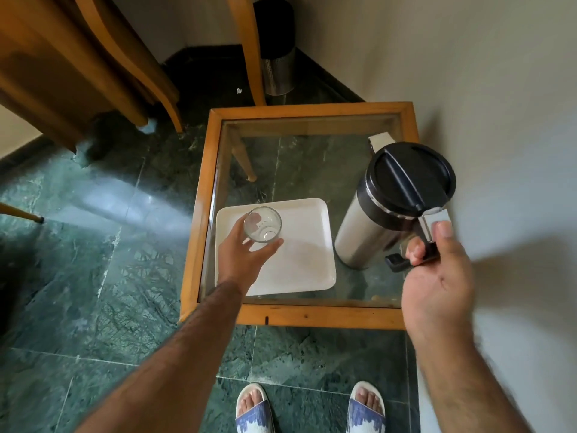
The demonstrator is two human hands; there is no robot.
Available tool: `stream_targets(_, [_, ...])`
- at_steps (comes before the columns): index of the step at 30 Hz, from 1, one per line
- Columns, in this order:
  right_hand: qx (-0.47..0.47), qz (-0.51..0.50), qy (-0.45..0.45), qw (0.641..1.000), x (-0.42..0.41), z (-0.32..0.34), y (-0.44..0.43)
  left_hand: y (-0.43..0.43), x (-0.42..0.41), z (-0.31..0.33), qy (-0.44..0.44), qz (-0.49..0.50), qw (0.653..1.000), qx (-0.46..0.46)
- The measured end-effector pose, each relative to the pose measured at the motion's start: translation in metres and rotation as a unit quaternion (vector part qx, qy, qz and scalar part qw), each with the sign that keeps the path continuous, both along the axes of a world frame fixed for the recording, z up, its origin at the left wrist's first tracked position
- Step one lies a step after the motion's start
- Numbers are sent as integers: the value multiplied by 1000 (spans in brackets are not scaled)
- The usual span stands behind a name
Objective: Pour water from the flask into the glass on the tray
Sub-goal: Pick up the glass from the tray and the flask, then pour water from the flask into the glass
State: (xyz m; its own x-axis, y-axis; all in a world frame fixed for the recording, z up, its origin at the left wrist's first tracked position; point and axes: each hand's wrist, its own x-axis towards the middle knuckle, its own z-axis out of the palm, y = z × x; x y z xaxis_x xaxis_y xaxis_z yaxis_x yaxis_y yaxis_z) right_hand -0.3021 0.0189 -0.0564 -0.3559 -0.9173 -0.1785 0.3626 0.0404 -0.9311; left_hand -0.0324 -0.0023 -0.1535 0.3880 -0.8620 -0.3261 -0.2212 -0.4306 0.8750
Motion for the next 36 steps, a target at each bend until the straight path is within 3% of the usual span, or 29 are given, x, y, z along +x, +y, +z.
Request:
stream_targets(4, [21,17,-4,1000,-12,25,-15,-6,2,38,5,-13,1000,-6])
stream_targets(8, [23,24,103,994,-21,61,-16,-7,0,92,-11,-35,999,-30])
stream_targets(10, [39,45,72,996,-20,90,-20,-10,-2,122,-21,-45,998,-45])
stream_targets(15, [-1,64,-8,998,-17,184,-38,-24,-3,226,-15,-52,994,-100])
stream_targets(20, [-51,75,-6,996,-14,279,-60,-39,-3,327,-11,-65,987,-148])
stream_targets(26, [-115,126,50,984,-14,400,-84,-42,-3,444,-20,-93,974,-205])
stream_targets(36, [-156,199,150,956,7,563,-79,-28,13,569,-59,-102,961,-251])
